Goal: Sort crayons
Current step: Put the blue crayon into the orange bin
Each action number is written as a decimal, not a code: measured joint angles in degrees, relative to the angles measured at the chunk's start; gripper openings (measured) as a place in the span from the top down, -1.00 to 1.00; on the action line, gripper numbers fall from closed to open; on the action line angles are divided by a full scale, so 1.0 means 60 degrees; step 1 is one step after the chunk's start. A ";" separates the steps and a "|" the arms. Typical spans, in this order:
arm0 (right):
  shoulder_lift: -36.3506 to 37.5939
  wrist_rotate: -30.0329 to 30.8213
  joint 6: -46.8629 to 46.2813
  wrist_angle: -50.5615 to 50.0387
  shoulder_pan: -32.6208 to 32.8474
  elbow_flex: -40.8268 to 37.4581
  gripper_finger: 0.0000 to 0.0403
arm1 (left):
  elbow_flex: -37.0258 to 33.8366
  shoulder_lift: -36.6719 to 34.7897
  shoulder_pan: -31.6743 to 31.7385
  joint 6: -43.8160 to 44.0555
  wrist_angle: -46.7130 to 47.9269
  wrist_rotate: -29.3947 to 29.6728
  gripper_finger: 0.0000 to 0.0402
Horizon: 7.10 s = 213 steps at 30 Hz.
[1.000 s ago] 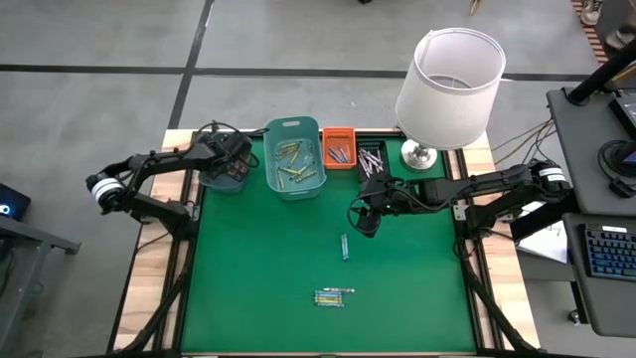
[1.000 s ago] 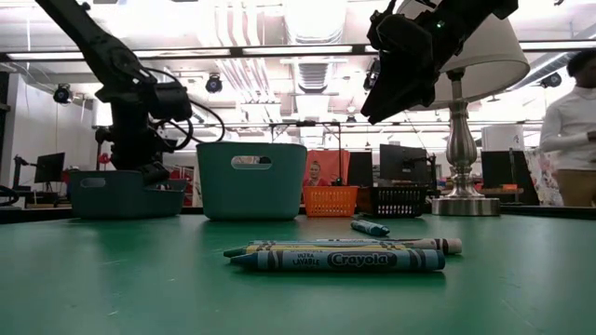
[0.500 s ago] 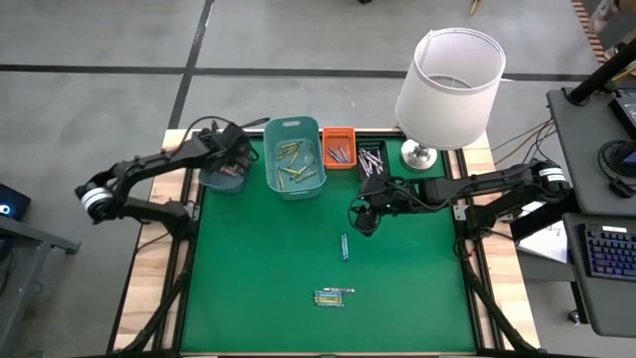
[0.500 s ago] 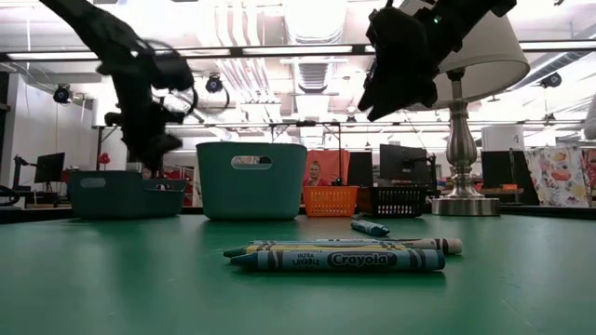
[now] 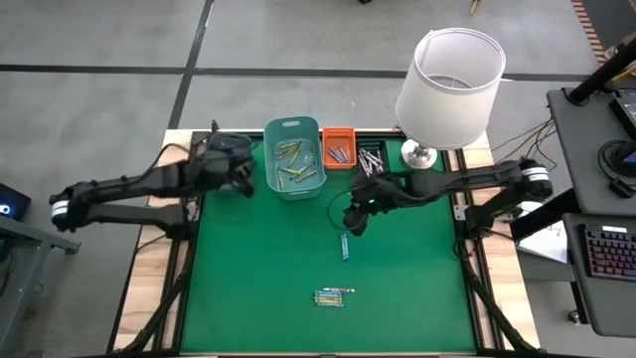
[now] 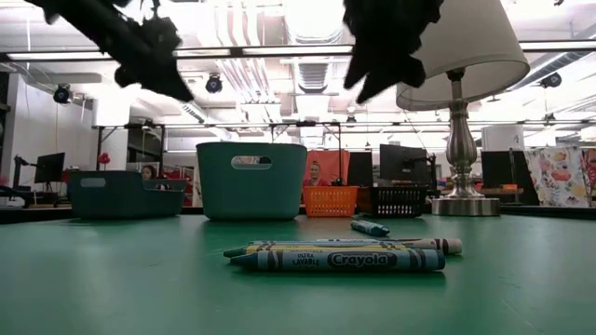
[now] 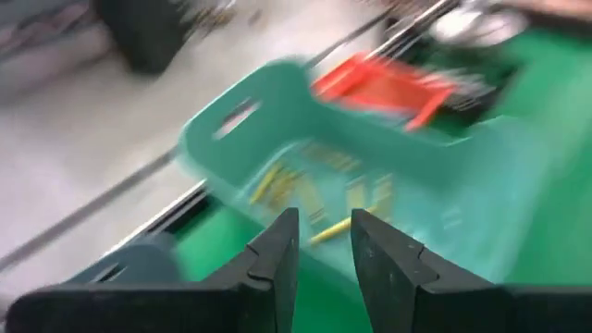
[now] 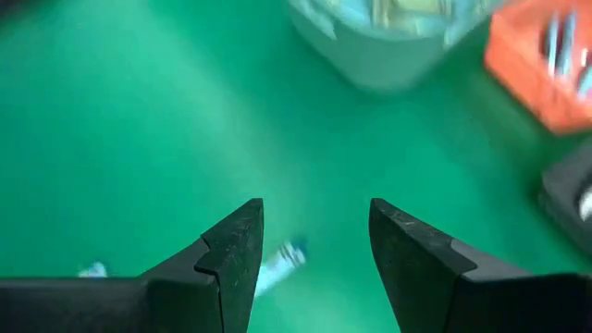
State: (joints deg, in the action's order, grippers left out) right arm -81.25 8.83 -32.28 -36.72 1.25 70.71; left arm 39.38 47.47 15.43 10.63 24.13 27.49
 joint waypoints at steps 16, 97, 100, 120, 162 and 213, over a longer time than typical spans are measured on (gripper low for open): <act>-0.2856 -0.0551 -0.1078 -0.7280 0.1115 0.2544 0.07 | -0.0202 -0.0288 -0.2319 -0.0994 -0.1631 0.0330 0.58; -0.5373 0.0648 -0.5551 -0.2970 0.1203 0.2415 0.07 | -0.0213 -0.0157 -0.2315 -0.1902 -0.2607 0.0327 0.58; -0.5373 0.0792 -0.5634 -0.2938 0.1203 0.2361 0.07 | -0.0213 -0.0157 -0.2315 -0.1902 -0.2603 0.0330 0.58; -0.5030 0.0795 -0.5539 -0.3790 0.1159 0.2230 0.07 | -0.0213 -0.0154 -0.2315 -0.1879 -0.2593 0.0330 0.58; -0.4943 0.0542 -0.6305 -0.2271 0.1396 0.1274 0.07 | -0.0213 -0.0143 -0.2315 -0.1754 -0.2437 0.0327 0.58; 0.0562 0.3145 0.5067 1.2238 0.0176 -0.5022 0.96 | -0.0586 0.0469 -0.2359 0.0109 -0.4268 -0.0524 0.58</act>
State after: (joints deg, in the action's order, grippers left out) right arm -77.88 27.70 -1.87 36.71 2.31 40.58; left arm 35.87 50.28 1.28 11.29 -1.48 24.35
